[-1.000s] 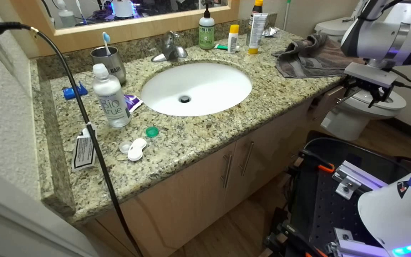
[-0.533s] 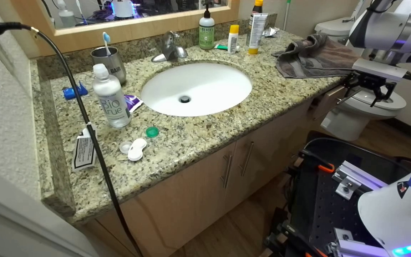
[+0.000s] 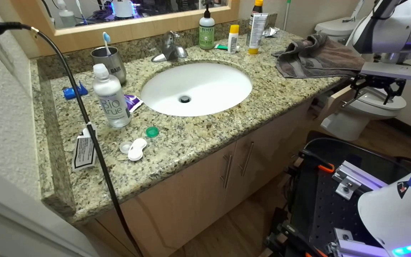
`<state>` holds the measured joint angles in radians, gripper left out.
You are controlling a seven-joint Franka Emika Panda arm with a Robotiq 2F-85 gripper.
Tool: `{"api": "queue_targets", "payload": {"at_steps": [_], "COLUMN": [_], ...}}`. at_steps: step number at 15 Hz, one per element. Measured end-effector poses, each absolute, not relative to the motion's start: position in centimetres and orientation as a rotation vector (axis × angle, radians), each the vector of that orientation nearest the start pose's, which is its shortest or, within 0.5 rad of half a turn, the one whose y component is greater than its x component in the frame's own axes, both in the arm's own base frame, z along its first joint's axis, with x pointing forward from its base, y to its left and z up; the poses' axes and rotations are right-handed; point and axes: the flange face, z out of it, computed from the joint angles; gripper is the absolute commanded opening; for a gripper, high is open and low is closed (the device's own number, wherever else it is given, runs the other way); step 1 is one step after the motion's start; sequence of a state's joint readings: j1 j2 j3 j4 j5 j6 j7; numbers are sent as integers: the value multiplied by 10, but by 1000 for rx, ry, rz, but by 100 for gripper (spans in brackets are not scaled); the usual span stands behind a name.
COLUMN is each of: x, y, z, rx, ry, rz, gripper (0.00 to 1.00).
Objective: Open the top drawer below the towel
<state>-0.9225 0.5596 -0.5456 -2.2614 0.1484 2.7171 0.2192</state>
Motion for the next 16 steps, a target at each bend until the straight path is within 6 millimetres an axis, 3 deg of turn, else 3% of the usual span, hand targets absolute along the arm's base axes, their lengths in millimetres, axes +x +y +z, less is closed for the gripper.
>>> {"api": "queue_targets", "payload": {"at_steps": [2, 5, 9, 13, 16], "x": [14, -10, -13, -11, -21], "y": [-533, -527, -517, -518, -522], "z": [147, 121, 93, 95, 108], "rx": [-2170, -2208, -2205, -2174, -2145], "ry": [2592, 2650, 2712, 2738, 2753], "rz": [274, 401, 520, 493, 379], "gripper": [100, 100, 100, 100, 100]}}
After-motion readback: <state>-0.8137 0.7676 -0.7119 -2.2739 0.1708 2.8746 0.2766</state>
